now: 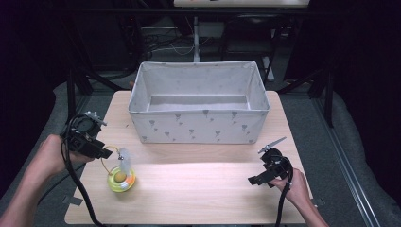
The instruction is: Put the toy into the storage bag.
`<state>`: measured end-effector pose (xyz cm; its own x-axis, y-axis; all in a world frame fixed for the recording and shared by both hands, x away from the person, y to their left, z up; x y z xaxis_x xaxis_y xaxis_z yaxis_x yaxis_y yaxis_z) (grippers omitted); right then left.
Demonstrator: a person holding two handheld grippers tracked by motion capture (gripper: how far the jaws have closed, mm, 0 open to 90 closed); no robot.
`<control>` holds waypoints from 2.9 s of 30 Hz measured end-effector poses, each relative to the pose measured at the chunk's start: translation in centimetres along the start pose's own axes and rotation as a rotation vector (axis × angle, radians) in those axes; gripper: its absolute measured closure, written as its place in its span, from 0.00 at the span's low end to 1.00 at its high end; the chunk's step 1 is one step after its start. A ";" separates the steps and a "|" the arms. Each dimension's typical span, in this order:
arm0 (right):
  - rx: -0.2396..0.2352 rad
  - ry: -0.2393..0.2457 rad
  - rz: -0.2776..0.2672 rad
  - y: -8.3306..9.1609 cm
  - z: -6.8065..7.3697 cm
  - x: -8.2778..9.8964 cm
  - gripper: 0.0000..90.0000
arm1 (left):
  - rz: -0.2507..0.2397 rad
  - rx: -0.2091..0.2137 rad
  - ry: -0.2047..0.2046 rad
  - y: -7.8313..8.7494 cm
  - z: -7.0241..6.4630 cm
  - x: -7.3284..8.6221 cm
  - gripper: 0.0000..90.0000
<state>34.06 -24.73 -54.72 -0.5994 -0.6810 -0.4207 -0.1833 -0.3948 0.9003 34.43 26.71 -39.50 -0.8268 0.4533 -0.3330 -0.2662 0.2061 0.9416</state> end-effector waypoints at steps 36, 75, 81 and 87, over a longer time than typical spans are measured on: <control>0.011 -0.017 -0.016 0.0 0.0 0.0 0.05 | 0.094 -0.072 -0.073 0.8 -1.8 -0.9 0.98; 0.007 0.008 -0.014 0.1 -0.1 0.1 0.05 | 0.097 -0.131 -0.111 5.1 -2.3 -4.3 0.98; 0.004 -0.001 -0.019 0.0 0.0 0.1 0.05 | 0.095 -0.146 -0.122 6.2 -2.5 -5.0 0.98; 0.001 0.002 -0.016 0.1 0.0 0.1 0.05 | 0.088 -0.159 -0.133 7.1 -2.7 -5.8 0.98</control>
<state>34.02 -24.81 -54.69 -0.5947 -0.6761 -0.4351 -0.1938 -0.4047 0.8937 35.99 23.24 -30.79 -0.7803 0.5762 -0.2433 -0.2797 0.0265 0.9597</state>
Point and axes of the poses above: each handheld gripper's, and its own axes: y roughly backward along the jaws, x roughly out of its underside, z roughly to its left, the point moved 3 cm from there along -y, roughly forward along the jaws, and after that the axes turned 13 degrees about y, right-handed, at the moved point
